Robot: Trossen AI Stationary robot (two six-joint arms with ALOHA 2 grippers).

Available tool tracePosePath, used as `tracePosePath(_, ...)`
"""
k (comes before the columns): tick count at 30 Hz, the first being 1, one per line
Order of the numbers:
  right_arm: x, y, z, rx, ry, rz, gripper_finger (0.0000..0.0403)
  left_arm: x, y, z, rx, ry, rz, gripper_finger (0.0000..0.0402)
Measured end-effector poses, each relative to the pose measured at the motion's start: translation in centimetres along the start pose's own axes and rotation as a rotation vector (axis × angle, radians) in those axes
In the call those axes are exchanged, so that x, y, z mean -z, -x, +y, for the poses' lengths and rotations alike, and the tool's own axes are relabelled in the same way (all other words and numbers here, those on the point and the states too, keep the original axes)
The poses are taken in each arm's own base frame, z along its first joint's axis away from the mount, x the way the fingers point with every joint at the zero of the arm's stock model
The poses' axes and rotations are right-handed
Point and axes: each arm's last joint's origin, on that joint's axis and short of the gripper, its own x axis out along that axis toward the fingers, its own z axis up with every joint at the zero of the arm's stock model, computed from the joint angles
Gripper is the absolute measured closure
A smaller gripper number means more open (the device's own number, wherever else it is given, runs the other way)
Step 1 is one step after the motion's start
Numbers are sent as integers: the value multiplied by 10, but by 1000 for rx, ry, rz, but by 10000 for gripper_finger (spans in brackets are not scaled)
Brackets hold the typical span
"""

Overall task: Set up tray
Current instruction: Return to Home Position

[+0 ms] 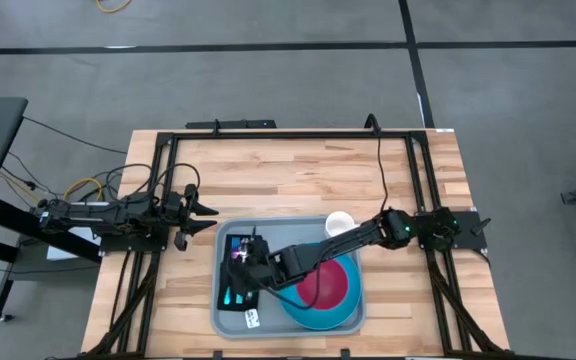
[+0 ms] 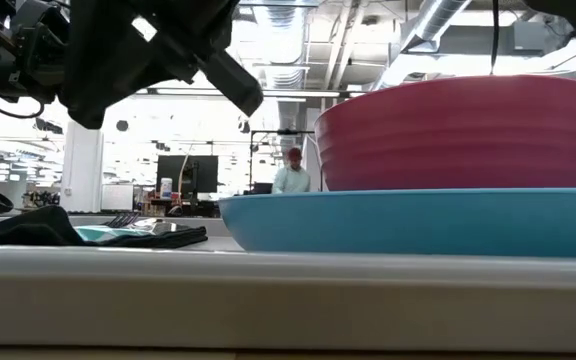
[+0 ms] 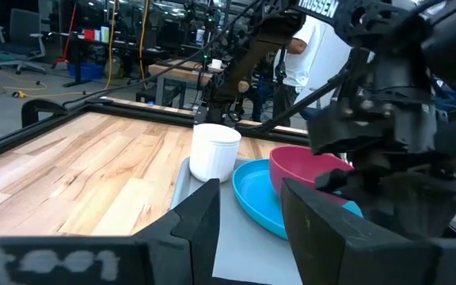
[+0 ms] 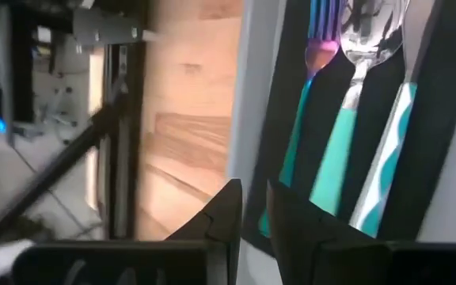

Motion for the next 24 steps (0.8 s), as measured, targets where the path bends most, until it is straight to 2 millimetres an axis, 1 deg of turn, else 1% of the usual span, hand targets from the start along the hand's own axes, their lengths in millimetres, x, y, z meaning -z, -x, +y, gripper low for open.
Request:
tracePosePath(5,11,3,1,-26,224,4,349,0,0,0,0,0,0,279)
tracePosePath(8,11,13,8,-69,386,0,349,0,0,0,0,0,0,279)
tracePosePath(12,-2,46,28,-147,603,-44,349,0,0,0,0,0,0,279)
tracePosePath(14,-10,62,33,-138,702,-71,349,0,0,0,0,0,0,279)
tracePosePath(19,-26,89,39,-94,872,-139,349,0,0,0,0,0,0,279)
tracePosePath(22,-30,104,45,-121,950,-168,349,0,0,0,0,0,0,279)
tracePosePath(24,-31,111,48,-153,996,-164,349,0,0,0,0,0,0,279)
